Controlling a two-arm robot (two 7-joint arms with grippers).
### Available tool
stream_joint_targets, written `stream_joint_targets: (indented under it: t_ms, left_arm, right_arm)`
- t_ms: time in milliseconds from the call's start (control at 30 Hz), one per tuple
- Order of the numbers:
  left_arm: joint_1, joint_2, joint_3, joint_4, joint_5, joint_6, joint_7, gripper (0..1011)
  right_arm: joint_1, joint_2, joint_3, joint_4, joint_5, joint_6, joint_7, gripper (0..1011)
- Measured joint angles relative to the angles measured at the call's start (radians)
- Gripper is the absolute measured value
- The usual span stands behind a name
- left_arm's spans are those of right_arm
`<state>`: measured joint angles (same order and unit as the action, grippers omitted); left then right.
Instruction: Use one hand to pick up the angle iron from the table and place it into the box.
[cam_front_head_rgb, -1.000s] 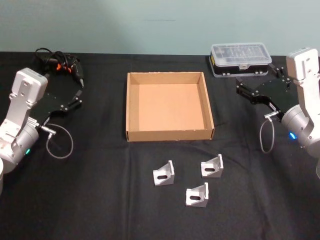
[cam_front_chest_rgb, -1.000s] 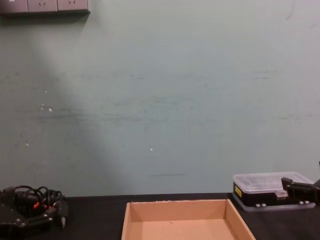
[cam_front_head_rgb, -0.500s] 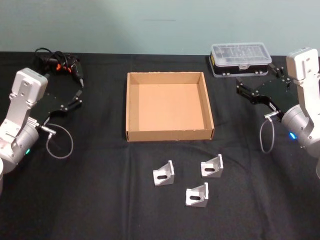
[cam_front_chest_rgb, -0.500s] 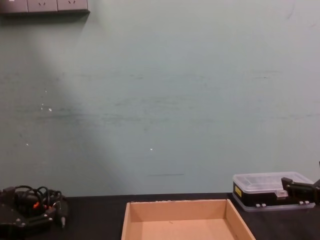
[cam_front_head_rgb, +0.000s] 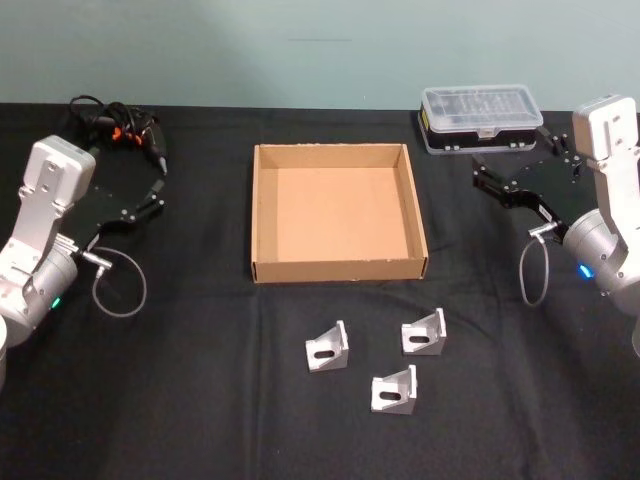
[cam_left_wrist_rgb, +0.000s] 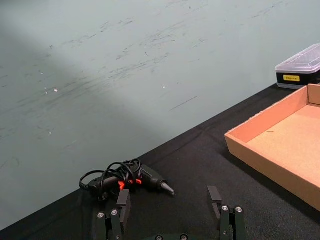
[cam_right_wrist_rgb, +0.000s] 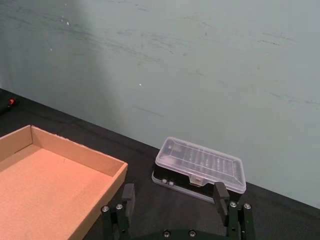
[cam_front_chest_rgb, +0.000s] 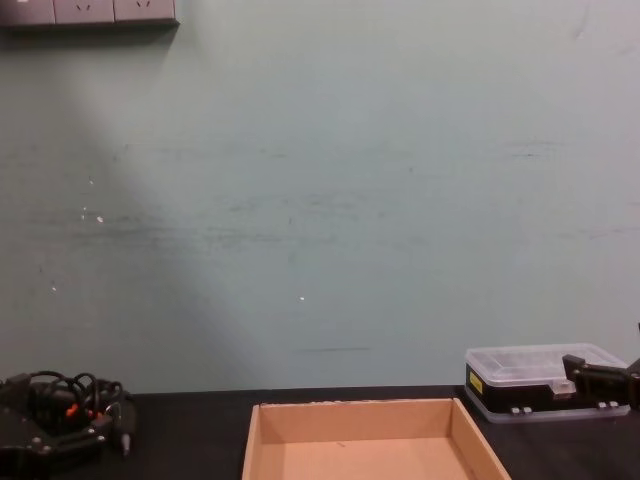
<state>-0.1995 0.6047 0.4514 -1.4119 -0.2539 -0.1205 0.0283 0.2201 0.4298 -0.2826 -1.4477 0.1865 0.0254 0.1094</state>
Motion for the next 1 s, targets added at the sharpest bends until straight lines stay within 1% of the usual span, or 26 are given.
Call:
stream_joint_targets:
  t_ms: [367, 467, 567, 600, 700, 800, 833, 900, 933, 1000]
  left_arm:
    - [0.000, 0.000, 0.000, 0.000, 0.000, 0.000, 0.000, 1000]
    - [0.000, 0.000, 0.000, 0.000, 0.000, 0.000, 0.000, 1000]
    - [0.000, 0.000, 0.000, 0.000, 0.000, 0.000, 0.000, 1000]
    - [0.000, 0.000, 0.000, 0.000, 0.000, 0.000, 0.000, 1000]
    - [0.000, 0.000, 0.000, 0.000, 0.000, 0.000, 0.000, 1000]
    - [0.000, 0.000, 0.000, 0.000, 0.000, 0.000, 0.000, 1000]
    - [0.000, 0.000, 0.000, 0.000, 0.000, 0.000, 0.000, 1000]
    - [0.000, 0.000, 0.000, 0.000, 0.000, 0.000, 0.000, 1000]
    - [0.000, 0.000, 0.000, 0.000, 0.000, 0.000, 0.000, 1000]
    - [0.000, 0.000, 0.000, 0.000, 0.000, 0.000, 0.000, 1000]
  right_arm:
    - [0.000, 0.000, 0.000, 0.000, 0.000, 0.000, 0.000, 1003]
    - [0.000, -0.004, 0.009, 0.000, -0.004, 0.001, 0.001, 1003]
    - [-0.001, -0.006, 0.026, -0.004, 0.002, 0.001, 0.014, 1003]
    - [-0.002, -0.006, 0.036, -0.010, 0.011, 0.003, 0.023, 1003]
    - [-0.004, -0.002, 0.050, -0.026, 0.026, 0.009, 0.046, 1003]
    - [-0.004, 0.013, 0.064, -0.053, 0.040, 0.022, 0.085, 1003]
    - [-0.001, 0.026, 0.068, -0.070, 0.044, 0.033, 0.110, 1003]
    - [0.003, 0.042, 0.070, -0.088, 0.046, 0.044, 0.138, 1003]
    - [0.008, 0.060, 0.070, -0.106, 0.047, 0.057, 0.171, 1003]
    - [0.014, 0.078, 0.071, -0.121, 0.051, 0.070, 0.203, 1003]
